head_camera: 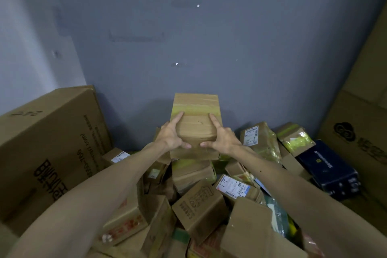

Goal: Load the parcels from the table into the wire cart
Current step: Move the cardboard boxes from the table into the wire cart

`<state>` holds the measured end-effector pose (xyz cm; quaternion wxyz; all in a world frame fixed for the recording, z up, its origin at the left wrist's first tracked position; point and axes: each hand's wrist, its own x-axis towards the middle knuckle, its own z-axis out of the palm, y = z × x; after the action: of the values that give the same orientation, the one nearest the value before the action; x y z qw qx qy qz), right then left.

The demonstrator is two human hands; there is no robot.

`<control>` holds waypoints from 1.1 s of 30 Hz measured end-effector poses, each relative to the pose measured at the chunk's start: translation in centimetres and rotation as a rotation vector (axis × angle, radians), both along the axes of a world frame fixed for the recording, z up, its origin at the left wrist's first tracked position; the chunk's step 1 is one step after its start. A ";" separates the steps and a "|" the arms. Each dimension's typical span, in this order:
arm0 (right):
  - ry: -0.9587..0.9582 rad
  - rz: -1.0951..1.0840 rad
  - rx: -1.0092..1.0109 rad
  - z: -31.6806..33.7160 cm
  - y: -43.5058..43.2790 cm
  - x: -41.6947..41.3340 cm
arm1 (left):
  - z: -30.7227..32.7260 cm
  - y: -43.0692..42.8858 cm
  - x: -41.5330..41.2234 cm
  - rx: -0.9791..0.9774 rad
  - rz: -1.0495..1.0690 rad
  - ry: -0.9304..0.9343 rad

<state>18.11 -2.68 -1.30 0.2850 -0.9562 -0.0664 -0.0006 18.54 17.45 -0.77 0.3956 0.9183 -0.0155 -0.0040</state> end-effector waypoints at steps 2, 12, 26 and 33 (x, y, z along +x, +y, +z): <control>-0.025 -0.053 -0.003 0.9 0.3 -1.9 | 0.9 0.4 -1.2 -0.013 -0.047 -0.021; -0.174 -0.310 -0.014 4.2 -1.3 -13.8 | 5.0 -1.8 -7.8 -0.014 -0.329 -0.168; -0.251 -0.634 -0.039 5.9 -13.7 -33.1 | 6.7 -17.9 -20.4 -0.080 -0.666 -0.228; -0.251 -0.816 -0.060 4.7 -22.7 -46.8 | 5.4 -29.9 -31.2 -0.100 -0.864 -0.183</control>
<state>-28.66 -25.43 3.37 0.2232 -0.9045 0.2830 -0.2279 -12.71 -12.41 4.60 0.3984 0.8038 -0.4331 -0.0871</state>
